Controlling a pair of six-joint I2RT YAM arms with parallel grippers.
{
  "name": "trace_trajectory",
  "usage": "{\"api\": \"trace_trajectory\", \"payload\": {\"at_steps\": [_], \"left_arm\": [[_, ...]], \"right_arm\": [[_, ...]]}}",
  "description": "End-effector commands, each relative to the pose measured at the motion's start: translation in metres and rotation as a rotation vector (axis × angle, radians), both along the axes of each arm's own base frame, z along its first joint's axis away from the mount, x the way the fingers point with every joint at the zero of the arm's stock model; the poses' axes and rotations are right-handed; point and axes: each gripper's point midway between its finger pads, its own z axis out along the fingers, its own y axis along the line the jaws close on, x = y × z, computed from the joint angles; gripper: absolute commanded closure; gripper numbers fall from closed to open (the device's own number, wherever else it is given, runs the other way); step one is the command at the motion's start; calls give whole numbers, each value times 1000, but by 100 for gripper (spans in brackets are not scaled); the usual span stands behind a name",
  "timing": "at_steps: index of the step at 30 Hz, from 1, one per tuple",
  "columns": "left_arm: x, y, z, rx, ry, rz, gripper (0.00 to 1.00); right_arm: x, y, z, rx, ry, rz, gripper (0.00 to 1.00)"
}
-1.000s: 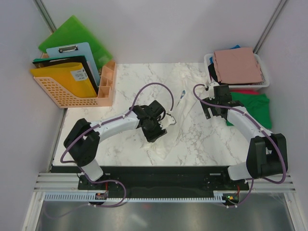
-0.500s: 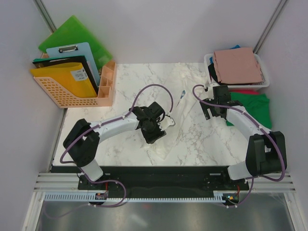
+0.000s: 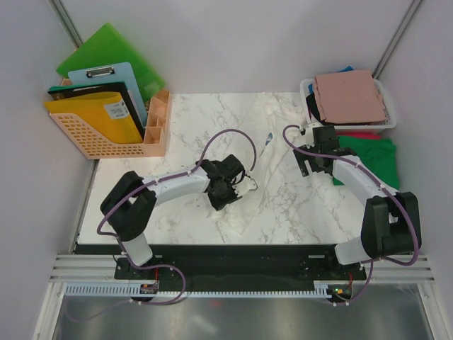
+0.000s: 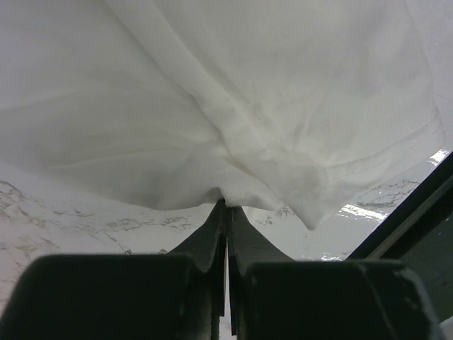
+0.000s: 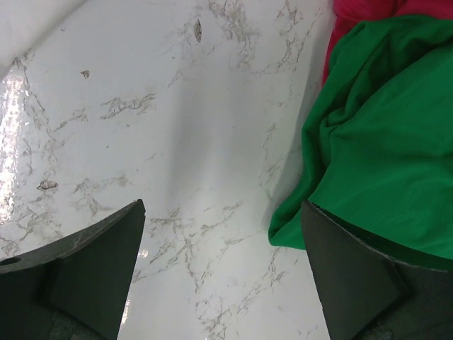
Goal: Fold and stack the t-shirts
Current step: Fold the tshirt
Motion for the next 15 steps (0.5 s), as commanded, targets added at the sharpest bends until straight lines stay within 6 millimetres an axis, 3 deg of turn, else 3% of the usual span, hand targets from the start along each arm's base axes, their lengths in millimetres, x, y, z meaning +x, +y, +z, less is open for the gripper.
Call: {"api": "trace_trajectory", "payload": {"at_steps": [1, 8, 15], "left_arm": [[5, -20, 24, -85, -48, -41, 98], [0, -50, 34, -138, -53, -106, 98], [-12, -84, 26, -144, -27, -196, 98]], "right_arm": [[7, 4, 7, 17, -16, 9, 2], [6, 4, 3, 14, -3, 13, 2], [6, 2, -3, 5, 15, 15, 2]]}}
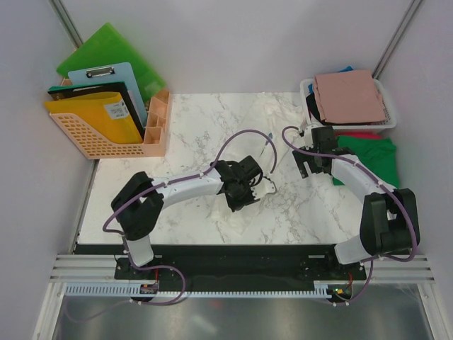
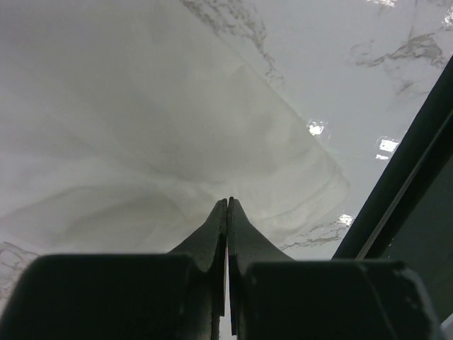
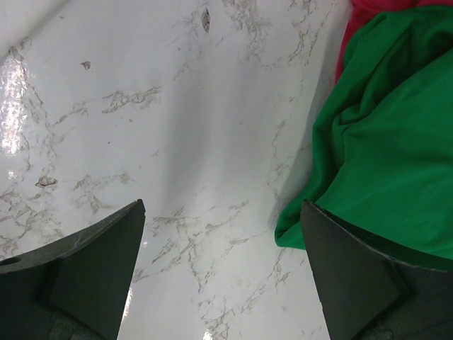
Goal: Fold and stack the t-shirts
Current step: Fold the tshirt
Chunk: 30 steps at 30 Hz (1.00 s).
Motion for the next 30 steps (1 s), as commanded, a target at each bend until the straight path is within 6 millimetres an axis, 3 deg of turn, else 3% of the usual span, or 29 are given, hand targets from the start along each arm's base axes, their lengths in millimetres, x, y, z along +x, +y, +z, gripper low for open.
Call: {"api": "trace_trajectory", "payload": {"at_steps": [1, 5, 8, 10, 11, 12, 14, 17, 18, 20, 21, 22, 23, 25, 26, 28, 30], "left_arm": [[-5, -25, -5, -26, 17, -80, 98], [-12, -35, -15, -7, 43, -106, 98], [-9, -39, -4, -28, 21, -102, 98], [1, -35, 6, -26, -40, -88, 88], [7, -35, 22, -59, -84, -77, 83], [16, -26, 27, -52, -124, -50, 71], [31, -18, 45, -88, -202, -18, 63], [62, 15, 85, -143, -342, 88, 56], [77, 35, 112, -197, -414, 149, 52], [95, 60, 141, -244, -514, 234, 48], [111, 84, 148, -250, -556, 302, 44], [114, 100, 167, -278, -607, 346, 43], [126, 128, 168, -251, -634, 422, 40], [132, 156, 172, -222, -669, 478, 40], [134, 176, 164, -190, -669, 523, 39], [132, 191, 158, -176, -661, 567, 39], [126, 210, 149, -165, -644, 634, 38]], "right_arm": [[8, 1, 7, -1, -18, 8, 2], [7, 0, 5, -3, -13, 9, 2], [6, 1, 4, -4, -8, 14, 2], [4, 2, 3, -2, -3, 25, 2], [3, 4, 5, 8, -8, 36, 2], [2, 6, 6, 15, -9, 52, 2], [0, 18, 17, 71, -41, 101, 2], [-5, 34, 40, 148, -108, 176, 2], [-9, 40, 52, 171, -142, 210, 2], [-16, 60, 61, 256, -155, 291, 2], [-19, 69, 62, 272, -151, 313, 2], [-23, 76, 56, 271, -118, 326, 2], [-27, 93, 53, 249, -94, 376, 2], [-32, 107, 31, 204, -13, 419, 2], [-34, 116, 24, 181, 11, 447, 2], [-40, 143, 9, 136, 62, 518, 2], [-46, 172, 7, 138, 89, 600, 2]]}}
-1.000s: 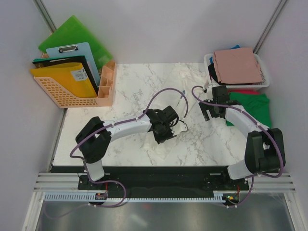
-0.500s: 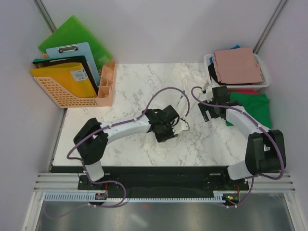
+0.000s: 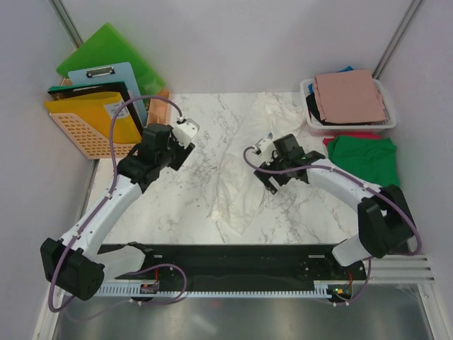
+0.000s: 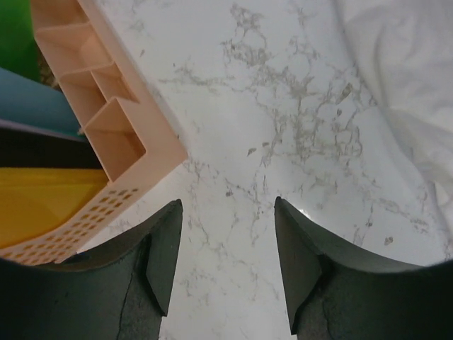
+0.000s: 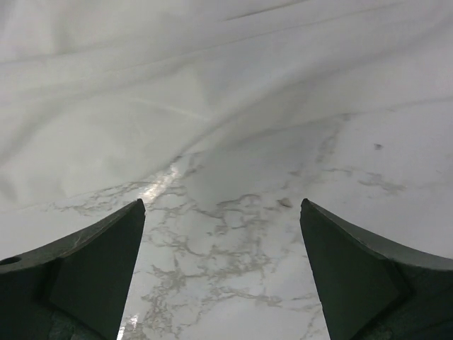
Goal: Fold and stack the t-shirts
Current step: Fold the tshirt
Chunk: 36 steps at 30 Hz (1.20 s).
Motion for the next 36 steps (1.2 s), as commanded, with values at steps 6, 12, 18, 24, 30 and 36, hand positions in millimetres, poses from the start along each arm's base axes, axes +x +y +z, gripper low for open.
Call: {"api": "trace_trajectory", "payload": {"at_steps": [6, 12, 18, 24, 30, 36], "left_arm": [[-15, 56, -53, -5, 95, 165, 27], [-21, 68, -59, -9, 87, 189, 26], [-22, 69, -43, -21, 45, 181, 26], [-27, 76, -46, 8, 35, 182, 25], [-24, 74, -55, -6, 56, 186, 25], [-18, 72, -58, -16, 69, 195, 25]], "right_arm": [[0, 97, -7, -7, 48, 226, 2], [20, 159, 2, -15, -4, 288, 2], [6, 186, -55, -10, 136, 339, 2], [-18, 176, -62, 14, 157, 377, 2], [-67, 175, -70, 61, 299, 516, 2], [-127, 190, -75, 26, 362, 784, 2]]}}
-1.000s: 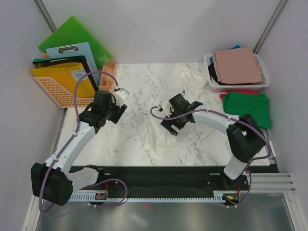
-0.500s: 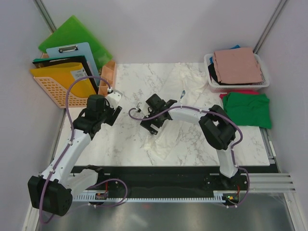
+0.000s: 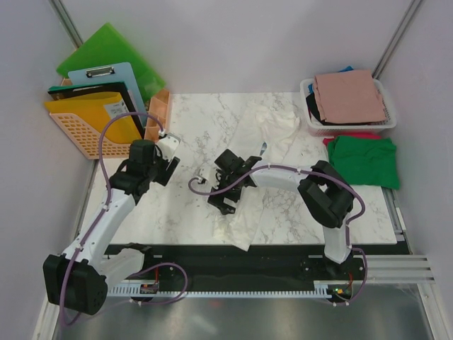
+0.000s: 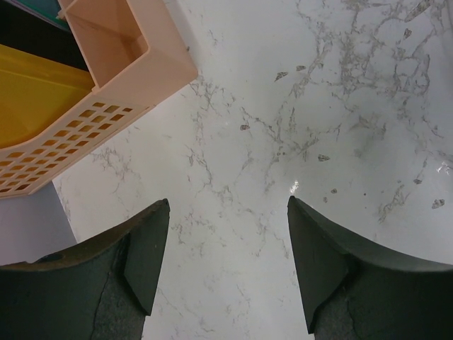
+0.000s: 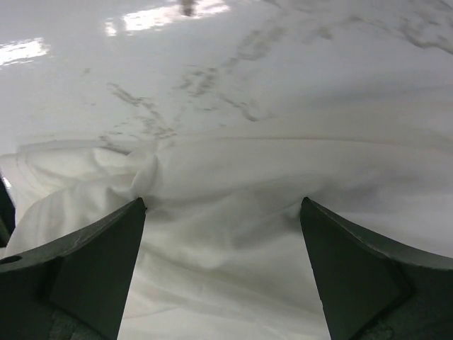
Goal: Fold and stack the t-shirts
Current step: Fold the tshirt
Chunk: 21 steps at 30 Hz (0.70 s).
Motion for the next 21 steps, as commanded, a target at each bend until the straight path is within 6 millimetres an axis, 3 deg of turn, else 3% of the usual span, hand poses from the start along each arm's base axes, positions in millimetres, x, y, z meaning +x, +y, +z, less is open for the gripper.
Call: {"api": "trace_trajectory", "payload": {"at_steps": [1, 5, 7, 11, 15, 16, 19, 20, 21], "left_arm": [[10, -4, 9, -34, -44, 2, 25], [7, 1, 12, -13, -54, 8, 25], [4, 4, 13, 3, -56, 5, 25], [2, 5, 11, 14, -55, 1, 24], [5, 0, 3, -9, -32, -1, 25], [6, -2, 1, -22, -27, -6, 25], [7, -7, -3, -43, -9, -14, 25], [8, -7, -2, -44, -12, -10, 25], [8, -7, -3, -41, -11, -11, 24]], "right_arm": [[-71, 6, -10, -24, 133, 240, 2], [-112, 7, -26, -89, 179, 376, 2], [-126, -9, -32, -132, 223, 405, 2], [-135, -35, -32, -154, 205, 415, 2], [-133, -40, -17, -130, 151, 414, 2], [-128, -39, -11, -128, 113, 408, 2], [-102, -16, 46, -11, -68, 388, 2], [-94, -9, 80, 59, -150, 379, 2], [-88, -4, 101, 96, -208, 368, 2]]}}
